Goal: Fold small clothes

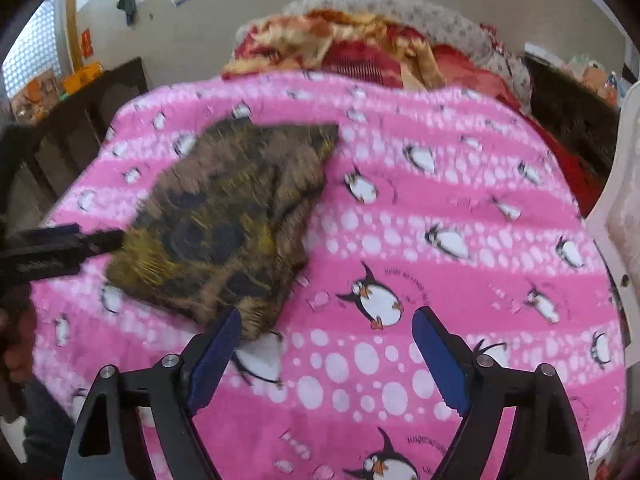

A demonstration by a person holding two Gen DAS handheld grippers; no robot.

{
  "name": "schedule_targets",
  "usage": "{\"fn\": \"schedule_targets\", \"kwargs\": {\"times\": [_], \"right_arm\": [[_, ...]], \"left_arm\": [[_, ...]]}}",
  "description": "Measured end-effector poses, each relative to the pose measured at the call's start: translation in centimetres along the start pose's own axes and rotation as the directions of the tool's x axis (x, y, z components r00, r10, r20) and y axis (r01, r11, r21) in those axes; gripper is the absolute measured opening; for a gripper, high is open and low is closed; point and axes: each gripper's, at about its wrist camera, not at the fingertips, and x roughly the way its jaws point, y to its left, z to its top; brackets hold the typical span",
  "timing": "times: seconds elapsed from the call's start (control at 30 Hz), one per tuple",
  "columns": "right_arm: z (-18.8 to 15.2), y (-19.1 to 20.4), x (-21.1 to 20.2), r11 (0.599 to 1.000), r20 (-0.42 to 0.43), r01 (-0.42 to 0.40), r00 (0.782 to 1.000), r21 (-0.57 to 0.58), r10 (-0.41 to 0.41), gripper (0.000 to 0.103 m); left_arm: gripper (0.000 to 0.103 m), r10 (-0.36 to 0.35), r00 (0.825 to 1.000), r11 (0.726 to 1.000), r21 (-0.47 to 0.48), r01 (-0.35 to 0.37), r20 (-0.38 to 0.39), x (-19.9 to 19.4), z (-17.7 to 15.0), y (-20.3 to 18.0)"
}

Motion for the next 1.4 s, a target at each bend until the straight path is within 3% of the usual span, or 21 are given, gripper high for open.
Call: {"fn": "schedule_targets", "kwargs": {"times": [0.3, 1.4], "right_arm": [[1.7, 1.8, -3.5, 0.999, 0.062, 0.018, 0.998, -0.034, -0.016, 0.086], [1.5, 2.9, -3.4, 1.0, 0.051, 0.007, 0.999, -0.028, -0.005, 0.086]], "left_arm": [[0.102, -0.023, 1.0, 1.0, 0.01, 0.023, 0.003, -0.8, 0.4, -1.0], [0.102, -0.03, 0.999, 0.999, 0.013, 0.03, -0.016, -0.1, 0.2, -1.2]]}}
